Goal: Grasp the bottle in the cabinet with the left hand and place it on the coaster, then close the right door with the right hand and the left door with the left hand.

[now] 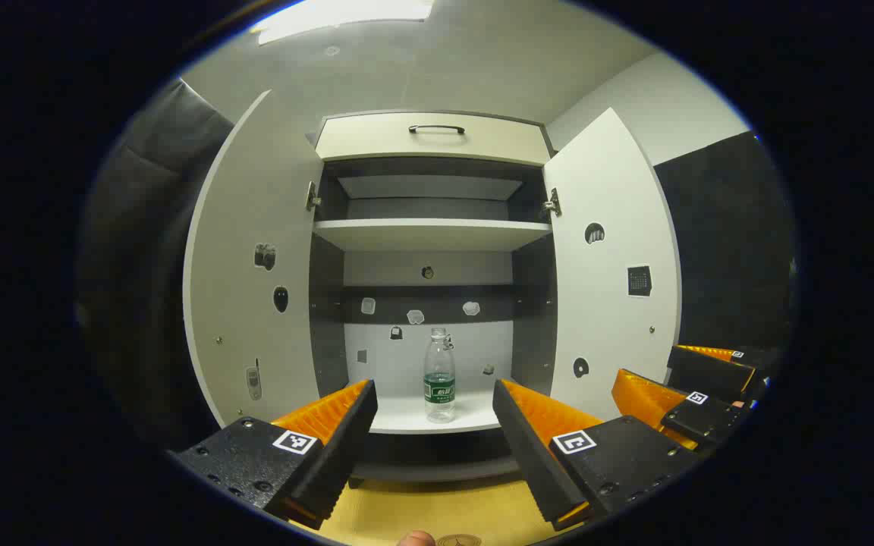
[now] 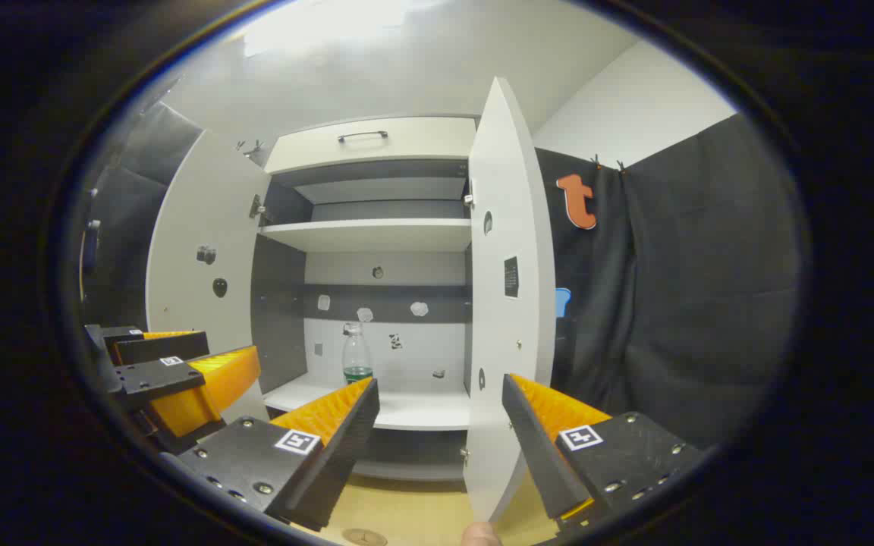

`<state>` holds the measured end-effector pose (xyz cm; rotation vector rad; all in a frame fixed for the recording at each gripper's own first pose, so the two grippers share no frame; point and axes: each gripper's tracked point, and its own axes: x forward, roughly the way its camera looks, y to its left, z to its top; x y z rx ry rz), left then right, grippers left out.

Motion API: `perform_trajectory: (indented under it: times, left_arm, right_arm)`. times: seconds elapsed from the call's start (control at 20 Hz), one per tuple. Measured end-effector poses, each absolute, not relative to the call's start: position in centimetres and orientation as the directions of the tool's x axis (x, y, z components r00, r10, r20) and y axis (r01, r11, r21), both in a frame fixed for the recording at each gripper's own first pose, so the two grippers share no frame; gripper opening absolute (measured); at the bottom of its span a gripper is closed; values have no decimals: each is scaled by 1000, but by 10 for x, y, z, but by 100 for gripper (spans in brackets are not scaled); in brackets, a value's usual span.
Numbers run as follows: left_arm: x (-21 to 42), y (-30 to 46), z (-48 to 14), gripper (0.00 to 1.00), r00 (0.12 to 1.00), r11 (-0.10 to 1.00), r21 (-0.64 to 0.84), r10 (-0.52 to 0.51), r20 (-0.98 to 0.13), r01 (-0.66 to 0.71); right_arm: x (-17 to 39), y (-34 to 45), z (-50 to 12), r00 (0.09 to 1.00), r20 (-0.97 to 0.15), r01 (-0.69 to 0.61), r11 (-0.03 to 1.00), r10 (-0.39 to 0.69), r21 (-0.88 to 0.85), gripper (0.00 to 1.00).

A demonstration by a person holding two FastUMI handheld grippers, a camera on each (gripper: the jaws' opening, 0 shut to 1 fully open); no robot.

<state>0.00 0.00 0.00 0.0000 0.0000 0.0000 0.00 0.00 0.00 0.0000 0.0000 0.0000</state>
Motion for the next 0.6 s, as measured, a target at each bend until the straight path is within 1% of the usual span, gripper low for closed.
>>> perform_trajectory:
  times: [0.15,0.2,0.25,0.35,0.4,0.45,0.6]
  left_arm:
    - [-2,-1,4,97,1000,1000,-25,-4,9,4]
    - [-2,0,5,94,1000,1000,-27,-1,9,1]
    - [-3,1,6,97,1000,1000,-26,3,12,-3]
    - [-4,2,7,97,1000,1000,-18,7,12,-7]
    - [-4,1,7,97,1000,1000,-18,5,12,-4]
    - [-2,-1,8,97,1000,1000,-19,-2,12,2]
    - [0,-4,7,97,1000,1000,-18,-20,5,21]
  right_arm:
    - [7,2,0,1000,-9,-13,1000,13,-5,99]
    - [7,5,-2,1000,-11,-17,1000,17,-9,99]
    - [6,7,-2,1000,-11,-22,1000,22,-9,99]
    - [5,10,-2,999,-14,-32,999,32,-11,99]
    - [4,10,-3,999,-15,-34,999,34,-13,97]
    - [4,10,-3,999,-16,-37,999,37,-15,99]
    - [2,10,-4,999,-18,-38,999,38,-20,99]
